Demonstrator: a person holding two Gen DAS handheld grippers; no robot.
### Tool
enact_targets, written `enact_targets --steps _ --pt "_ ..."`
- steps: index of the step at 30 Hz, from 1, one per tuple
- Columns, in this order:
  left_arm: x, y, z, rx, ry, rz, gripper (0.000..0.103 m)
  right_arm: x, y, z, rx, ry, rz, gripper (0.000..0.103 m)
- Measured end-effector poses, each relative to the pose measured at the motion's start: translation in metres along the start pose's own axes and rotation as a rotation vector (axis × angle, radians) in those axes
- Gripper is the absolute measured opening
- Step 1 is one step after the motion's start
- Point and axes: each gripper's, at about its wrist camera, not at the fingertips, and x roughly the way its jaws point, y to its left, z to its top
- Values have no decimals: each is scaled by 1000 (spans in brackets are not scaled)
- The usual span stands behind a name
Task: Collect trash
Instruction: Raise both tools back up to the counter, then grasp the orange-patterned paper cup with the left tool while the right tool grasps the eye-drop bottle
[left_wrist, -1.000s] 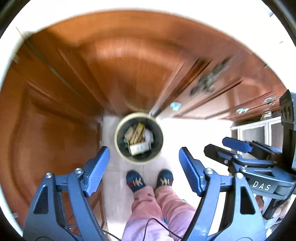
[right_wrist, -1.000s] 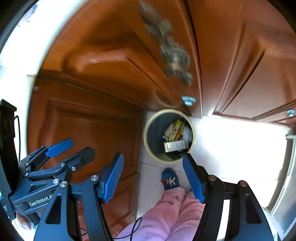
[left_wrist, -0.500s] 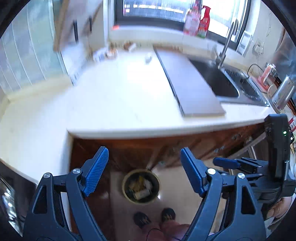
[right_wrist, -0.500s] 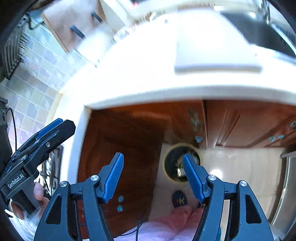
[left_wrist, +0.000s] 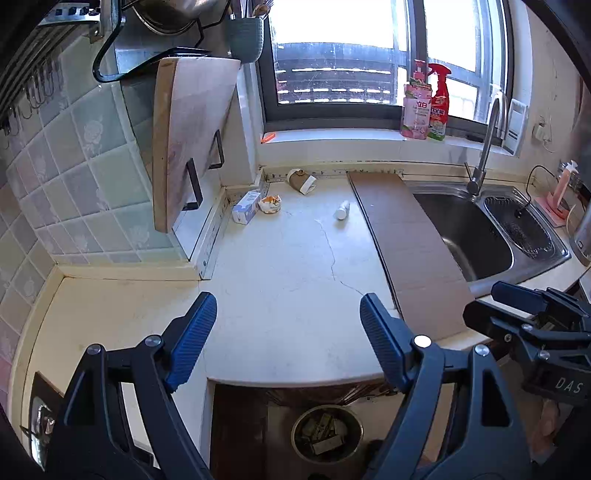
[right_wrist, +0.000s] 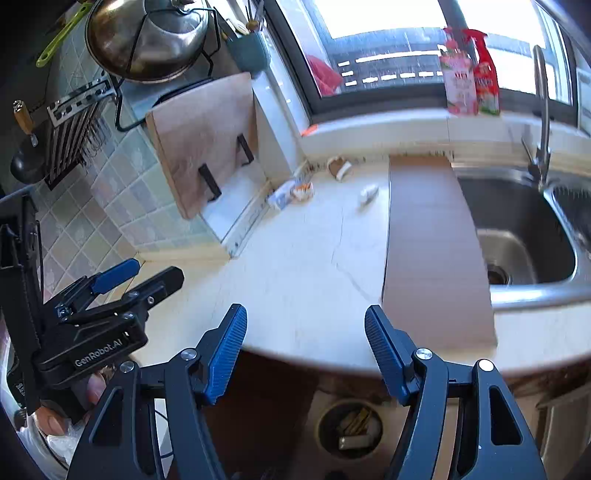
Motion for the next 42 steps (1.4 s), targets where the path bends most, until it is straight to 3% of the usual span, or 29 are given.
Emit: enact_targets --steps 6,14,17,21,26,32,35,42 --pt "73 -3 46 -20 9 48 78 65 -36 77 -9 -2 7 71" --pt "206 -25 106 -18 46 138 77 218 -120 168 21 118 3 71" --pt "253 -32 127 -23 60 167 77 283 -149 189 28 172 -2 69" --pt "318 -25 149 -95 125 112 77 363 -170 212 34 248 -8 68" --pt "368 -12 156 -165 156 121 77 440 -177 210 25 346 -23 59" --pt "406 1 155 -198 199 133 77 481 -168 189 -23 437 -39 40" --pt "419 5 151 -214 229 143 77 483 -165 188 -65 408 -46 28" --pt "445 12 149 -245 272 150 72 485 -172 199 -46 388 11 24"
